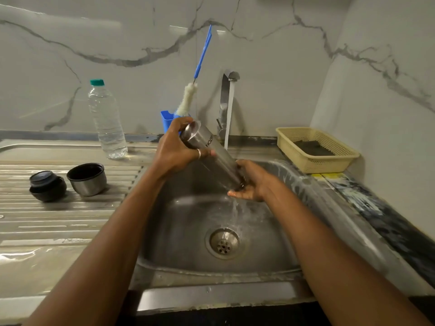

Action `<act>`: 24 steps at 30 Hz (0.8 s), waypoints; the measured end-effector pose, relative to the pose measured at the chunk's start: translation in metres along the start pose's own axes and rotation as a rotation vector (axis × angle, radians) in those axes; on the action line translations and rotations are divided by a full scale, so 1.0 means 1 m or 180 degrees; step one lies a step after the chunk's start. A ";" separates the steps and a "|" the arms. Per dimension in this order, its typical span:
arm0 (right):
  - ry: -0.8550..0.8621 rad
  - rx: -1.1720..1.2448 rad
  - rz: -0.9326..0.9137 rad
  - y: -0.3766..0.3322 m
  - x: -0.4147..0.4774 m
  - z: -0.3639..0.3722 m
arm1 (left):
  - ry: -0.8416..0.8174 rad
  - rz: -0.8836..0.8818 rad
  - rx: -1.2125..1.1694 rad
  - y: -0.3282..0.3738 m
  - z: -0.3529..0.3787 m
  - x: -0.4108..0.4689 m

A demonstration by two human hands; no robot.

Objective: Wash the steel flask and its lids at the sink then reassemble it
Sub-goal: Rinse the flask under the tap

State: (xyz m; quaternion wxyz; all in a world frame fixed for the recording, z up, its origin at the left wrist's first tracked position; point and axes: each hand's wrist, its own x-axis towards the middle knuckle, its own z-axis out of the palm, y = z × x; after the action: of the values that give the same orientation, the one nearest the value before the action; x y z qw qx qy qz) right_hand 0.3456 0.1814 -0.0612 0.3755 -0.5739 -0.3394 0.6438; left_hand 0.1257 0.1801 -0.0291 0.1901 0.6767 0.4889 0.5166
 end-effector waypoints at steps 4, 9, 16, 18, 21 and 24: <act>0.0039 -0.0328 0.0146 0.005 0.003 -0.003 | 0.0059 -0.0165 -0.0090 -0.006 0.013 0.001; 0.0106 -0.0544 0.0272 0.009 0.006 -0.007 | 0.0080 -0.0047 0.0143 -0.004 0.037 0.006; 0.0160 -0.0232 0.0209 0.008 0.004 -0.010 | -0.0108 -0.0125 0.0076 0.031 0.067 0.034; 0.0111 -0.0221 0.0162 0.006 0.005 -0.009 | -0.0034 -0.0226 -0.0019 0.039 0.072 0.040; -0.0057 -0.0353 0.0034 0.000 0.003 -0.005 | 0.0093 -0.0340 -0.0057 0.043 0.072 0.046; -0.0352 -0.0311 -0.0180 -0.008 -0.001 0.002 | 0.0192 -0.0389 -0.0057 0.040 0.069 0.044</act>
State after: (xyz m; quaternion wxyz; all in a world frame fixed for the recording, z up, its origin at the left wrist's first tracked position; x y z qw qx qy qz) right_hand 0.3440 0.1844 -0.0540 0.3457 -0.5453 -0.4067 0.6463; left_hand 0.2045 0.2172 -0.0030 0.2126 0.6280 0.5301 0.5285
